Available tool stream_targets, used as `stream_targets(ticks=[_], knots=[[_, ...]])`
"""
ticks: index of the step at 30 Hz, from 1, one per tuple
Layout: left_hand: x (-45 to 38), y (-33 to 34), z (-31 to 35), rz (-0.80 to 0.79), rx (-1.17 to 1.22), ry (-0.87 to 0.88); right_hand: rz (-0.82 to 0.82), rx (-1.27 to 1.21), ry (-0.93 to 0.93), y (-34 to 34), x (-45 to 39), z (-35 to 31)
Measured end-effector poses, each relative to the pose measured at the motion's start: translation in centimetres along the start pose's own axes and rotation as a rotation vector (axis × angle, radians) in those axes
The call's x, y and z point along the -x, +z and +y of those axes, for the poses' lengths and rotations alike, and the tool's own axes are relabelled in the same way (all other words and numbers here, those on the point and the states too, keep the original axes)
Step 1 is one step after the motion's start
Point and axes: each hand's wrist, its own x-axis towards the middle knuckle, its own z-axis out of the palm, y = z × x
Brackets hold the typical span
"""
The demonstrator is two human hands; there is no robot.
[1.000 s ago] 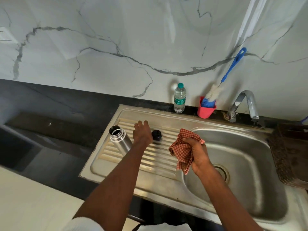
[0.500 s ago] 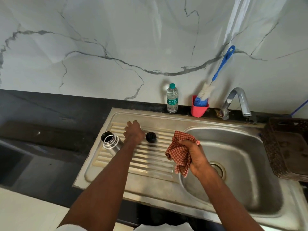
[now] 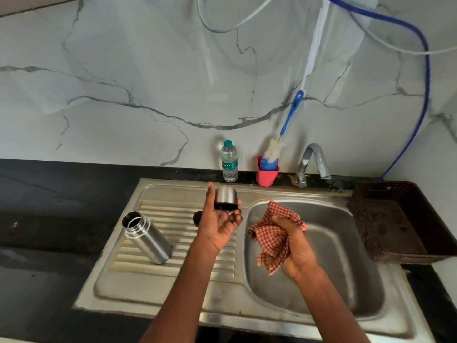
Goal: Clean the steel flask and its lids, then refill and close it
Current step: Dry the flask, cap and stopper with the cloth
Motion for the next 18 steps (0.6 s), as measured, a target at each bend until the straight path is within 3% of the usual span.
stream_targets(ticks=[6,12,18], knots=[[0.4,0.4,-1.5,-0.187,-0.158,-0.212,0.02,0.093,-0.088,-1.0,1.5,0.3],[0.3,1.7,-2.5,-0.024,-0.267,-0.033,0.169,0.326,-0.335,-1.1,2.0,-0.8],[-0.1,3.0,-3.0,-0.126,-0.308,0.05,0.194,0.62,-0.699,0.2,2.5,-1.6]])
